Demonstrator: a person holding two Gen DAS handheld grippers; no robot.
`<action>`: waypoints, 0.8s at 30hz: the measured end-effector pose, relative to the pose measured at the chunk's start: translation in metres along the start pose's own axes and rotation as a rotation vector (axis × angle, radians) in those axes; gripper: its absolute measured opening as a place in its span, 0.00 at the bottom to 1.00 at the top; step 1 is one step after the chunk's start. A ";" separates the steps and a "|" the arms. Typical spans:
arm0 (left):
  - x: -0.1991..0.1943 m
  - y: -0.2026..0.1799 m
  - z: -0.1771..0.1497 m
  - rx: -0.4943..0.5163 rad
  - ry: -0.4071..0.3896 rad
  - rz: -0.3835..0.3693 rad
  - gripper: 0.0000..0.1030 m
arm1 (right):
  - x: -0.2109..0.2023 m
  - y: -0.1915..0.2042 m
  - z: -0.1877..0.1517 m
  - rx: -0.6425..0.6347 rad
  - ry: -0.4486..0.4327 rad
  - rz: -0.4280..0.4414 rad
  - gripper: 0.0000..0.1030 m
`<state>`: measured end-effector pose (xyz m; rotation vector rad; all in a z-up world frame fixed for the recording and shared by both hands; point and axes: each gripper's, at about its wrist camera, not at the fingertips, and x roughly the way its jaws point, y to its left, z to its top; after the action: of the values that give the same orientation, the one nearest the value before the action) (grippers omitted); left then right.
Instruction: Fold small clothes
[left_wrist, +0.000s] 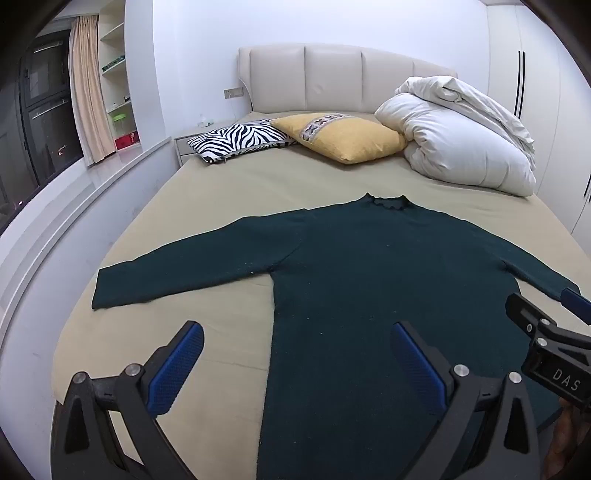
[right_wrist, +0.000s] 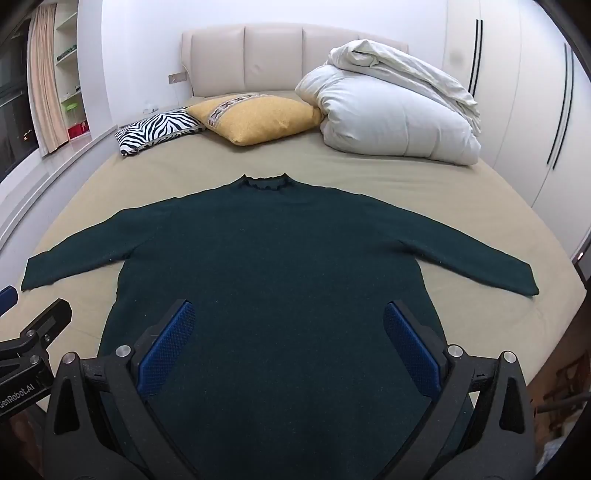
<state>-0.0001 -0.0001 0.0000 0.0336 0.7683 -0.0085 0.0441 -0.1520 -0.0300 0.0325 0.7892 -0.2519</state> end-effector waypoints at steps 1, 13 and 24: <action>0.000 0.000 0.000 0.000 0.001 -0.001 1.00 | 0.000 0.000 0.000 0.000 -0.001 -0.001 1.00; 0.000 0.001 0.000 -0.006 0.006 -0.002 1.00 | 0.004 0.000 -0.006 0.005 0.002 0.007 1.00; 0.004 0.003 -0.001 -0.009 0.009 -0.002 1.00 | 0.006 0.001 -0.004 0.005 0.026 0.018 1.00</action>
<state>0.0017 0.0029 -0.0034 0.0246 0.7773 -0.0073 0.0456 -0.1517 -0.0370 0.0476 0.8137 -0.2368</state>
